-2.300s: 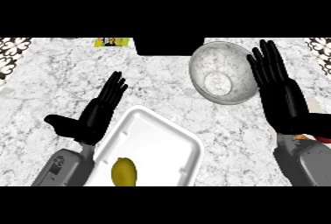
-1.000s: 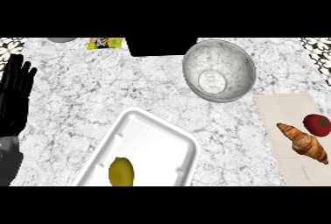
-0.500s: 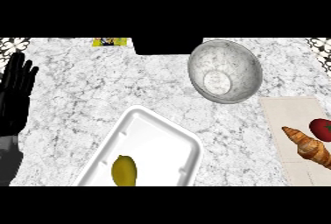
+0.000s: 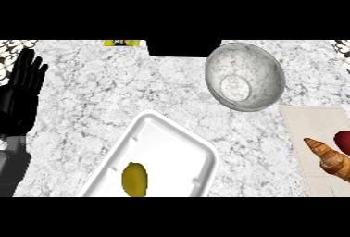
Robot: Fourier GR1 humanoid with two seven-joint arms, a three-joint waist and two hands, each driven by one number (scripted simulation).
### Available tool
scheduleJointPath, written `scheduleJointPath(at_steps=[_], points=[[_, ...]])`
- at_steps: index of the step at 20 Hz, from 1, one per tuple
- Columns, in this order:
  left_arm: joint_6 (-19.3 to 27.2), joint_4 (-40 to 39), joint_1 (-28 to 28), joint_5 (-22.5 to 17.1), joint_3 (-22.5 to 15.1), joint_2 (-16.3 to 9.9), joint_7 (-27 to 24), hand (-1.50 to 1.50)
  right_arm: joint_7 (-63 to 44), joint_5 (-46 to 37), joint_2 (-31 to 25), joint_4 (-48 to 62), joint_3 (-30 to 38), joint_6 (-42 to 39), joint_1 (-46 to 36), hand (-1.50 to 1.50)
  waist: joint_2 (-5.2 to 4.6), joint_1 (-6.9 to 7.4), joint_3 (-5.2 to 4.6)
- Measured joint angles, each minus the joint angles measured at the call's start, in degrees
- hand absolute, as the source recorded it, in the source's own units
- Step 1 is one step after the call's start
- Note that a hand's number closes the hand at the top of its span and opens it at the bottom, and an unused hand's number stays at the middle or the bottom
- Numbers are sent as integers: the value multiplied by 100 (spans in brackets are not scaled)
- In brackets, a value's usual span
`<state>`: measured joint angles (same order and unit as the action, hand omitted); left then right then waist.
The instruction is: Pick the tomato from the placemat and place it in the bowl
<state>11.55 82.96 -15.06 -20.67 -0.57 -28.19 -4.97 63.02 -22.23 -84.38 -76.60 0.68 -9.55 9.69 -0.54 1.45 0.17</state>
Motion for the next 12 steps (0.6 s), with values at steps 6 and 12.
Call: scheduleJointPath(at_steps=[6, 12], points=[[-139, -83, -144, 2, 56, -7, 21, 0, 26, -489, 412, 439, -602, 236, -482, -150, -19, 105, -2], [-208, -167, -185, 53, 66, 72, 11, 0, 21, -1028, 1002, 1153, -1188, 362, -1223, -150, -24, 152, -1]])
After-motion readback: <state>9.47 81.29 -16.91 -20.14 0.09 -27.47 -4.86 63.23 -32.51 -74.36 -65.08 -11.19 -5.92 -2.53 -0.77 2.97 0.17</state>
